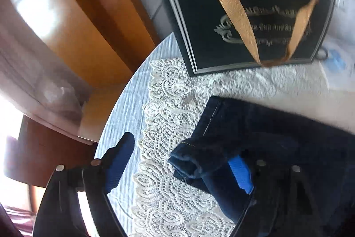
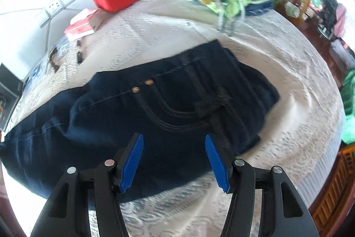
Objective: Fold clothes
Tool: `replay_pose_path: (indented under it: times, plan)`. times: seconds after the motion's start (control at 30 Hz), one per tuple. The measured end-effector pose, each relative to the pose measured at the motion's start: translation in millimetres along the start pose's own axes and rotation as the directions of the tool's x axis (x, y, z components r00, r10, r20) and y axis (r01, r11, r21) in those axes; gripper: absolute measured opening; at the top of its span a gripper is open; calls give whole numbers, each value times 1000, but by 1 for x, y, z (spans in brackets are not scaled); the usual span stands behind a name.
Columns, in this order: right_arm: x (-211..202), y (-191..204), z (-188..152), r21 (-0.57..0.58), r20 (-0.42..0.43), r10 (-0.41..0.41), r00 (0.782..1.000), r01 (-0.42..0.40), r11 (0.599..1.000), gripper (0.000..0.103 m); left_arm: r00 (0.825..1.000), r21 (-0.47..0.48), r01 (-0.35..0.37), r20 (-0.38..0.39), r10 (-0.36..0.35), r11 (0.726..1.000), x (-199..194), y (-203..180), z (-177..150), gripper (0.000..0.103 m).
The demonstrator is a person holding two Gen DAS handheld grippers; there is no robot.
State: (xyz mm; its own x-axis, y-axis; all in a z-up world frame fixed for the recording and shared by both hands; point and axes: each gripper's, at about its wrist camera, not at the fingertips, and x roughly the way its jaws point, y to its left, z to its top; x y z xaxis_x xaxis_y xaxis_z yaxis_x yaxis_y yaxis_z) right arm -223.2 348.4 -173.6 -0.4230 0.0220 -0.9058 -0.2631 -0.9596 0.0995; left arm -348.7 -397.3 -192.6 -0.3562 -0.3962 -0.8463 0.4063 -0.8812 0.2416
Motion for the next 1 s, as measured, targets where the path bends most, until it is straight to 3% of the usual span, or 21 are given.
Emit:
replay_pose_path:
  times: [0.13, 0.37, 0.43, 0.47, 0.53, 0.63, 0.77, 0.87, 0.9, 0.97, 1.0]
  plan:
    - [0, -10, -6, 44, -4, 11, 1000, -11, 999, 58, 1000, -8, 17, 0, -17, 1000, -7, 6, -9, 82]
    - [3, 37, 3, -84, -23, 104, 994, -105, 991, 59, 999, 50, 26, -31, -24, 998, -1, -9, -29, 82]
    - [7, 62, 10, -147, -61, 146, 987, -153, 977, 72, 998, 52, 38, -44, -36, 998, 4, -13, -28, 82]
    - [11, 78, 14, -195, -96, 166, 981, -182, 964, 85, 998, 51, 45, -48, -43, 998, 5, -14, -28, 82]
    - [20, 110, 18, -336, -155, 175, 972, -218, 916, 89, 997, 54, 48, -54, -45, 997, 8, -17, -26, 82]
    - [33, 147, 27, -469, -175, 121, 977, -191, 862, 89, 996, 51, 66, -71, -62, 997, 15, -18, -25, 82]
    - [48, 163, 48, -480, -192, 66, 979, -152, 864, 89, 989, 19, 106, -102, -103, 994, 32, -19, -21, 82]
    - [59, 174, 58, -539, -206, 17, 978, -128, 832, 89, 975, 6, 140, -177, -136, 990, 55, -24, -23, 81]
    - [67, 176, 60, -550, -230, 5, 973, -134, 824, 89, 961, -9, 182, -210, -179, 983, 62, -25, -26, 70]
    - [85, 178, 63, -567, -261, -28, 965, -130, 813, 88, 955, -58, 219, -194, -227, 974, 59, -22, -27, 51]
    - [95, 177, 60, -572, -303, -51, 952, -139, 809, 63, 950, -55, 238, -193, -244, 970, 56, -24, -28, 25]
